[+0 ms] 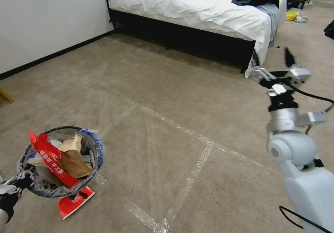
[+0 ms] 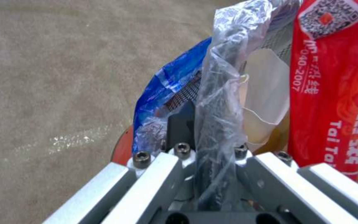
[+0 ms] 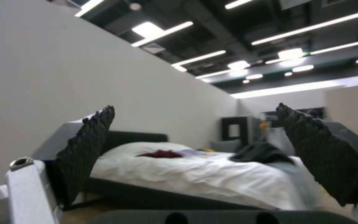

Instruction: Pick up the trash bin and place the garbage on the floor into it.

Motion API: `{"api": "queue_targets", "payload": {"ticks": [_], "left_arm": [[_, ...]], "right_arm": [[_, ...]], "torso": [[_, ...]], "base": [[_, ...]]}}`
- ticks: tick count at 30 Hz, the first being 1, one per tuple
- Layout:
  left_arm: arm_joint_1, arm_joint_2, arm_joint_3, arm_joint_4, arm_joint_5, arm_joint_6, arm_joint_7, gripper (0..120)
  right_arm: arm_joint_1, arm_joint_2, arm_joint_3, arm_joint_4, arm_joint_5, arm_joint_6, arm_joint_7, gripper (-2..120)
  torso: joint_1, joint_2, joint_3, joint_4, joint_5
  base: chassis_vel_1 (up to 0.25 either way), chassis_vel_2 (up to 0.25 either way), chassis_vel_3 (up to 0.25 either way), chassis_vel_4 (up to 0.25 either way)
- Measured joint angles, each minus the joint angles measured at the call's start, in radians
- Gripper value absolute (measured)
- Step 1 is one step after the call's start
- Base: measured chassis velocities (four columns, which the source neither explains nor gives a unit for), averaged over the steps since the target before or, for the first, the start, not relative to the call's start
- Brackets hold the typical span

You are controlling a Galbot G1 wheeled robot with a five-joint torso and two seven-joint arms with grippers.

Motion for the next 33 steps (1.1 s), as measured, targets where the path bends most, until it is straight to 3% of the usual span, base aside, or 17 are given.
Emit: {"api": "queue_targets", "payload": {"ticks": [7, 16, 33], "left_arm": [[0.001, -0.023, 0.007, -0.019, 0.022, -0.003, 0.005, 1], [-0.007, -0.030, 0.012, -0.024, 0.041, -0.005, 0.011, 1], [-0.004, -0.034, 0.011, -0.024, 0.041, -0.006, 0.011, 1]], "right_arm": [[-0.079, 0.053, 0.062, -0.005, -0.033, 0.024, 0.035, 93], [-0.130, 0.127, 0.037, -0.018, -0.080, 0.034, 0.059, 95], [-0.122, 0.138, 0.006, -0.043, -0.097, 0.036, 0.059, 95]], "torso": [[0.000, 0.000, 0.000, 0.0003, -0.0002], [0.000, 0.000, 0.000, 0.0003, -0.0002], [0.000, 0.000, 0.000, 0.0002, -0.0003]], "base": [[0.000, 0.000, 0.000, 0.000], [0.000, 0.000, 0.000, 0.000], [0.024, 0.023, 0.025, 0.023]]}}
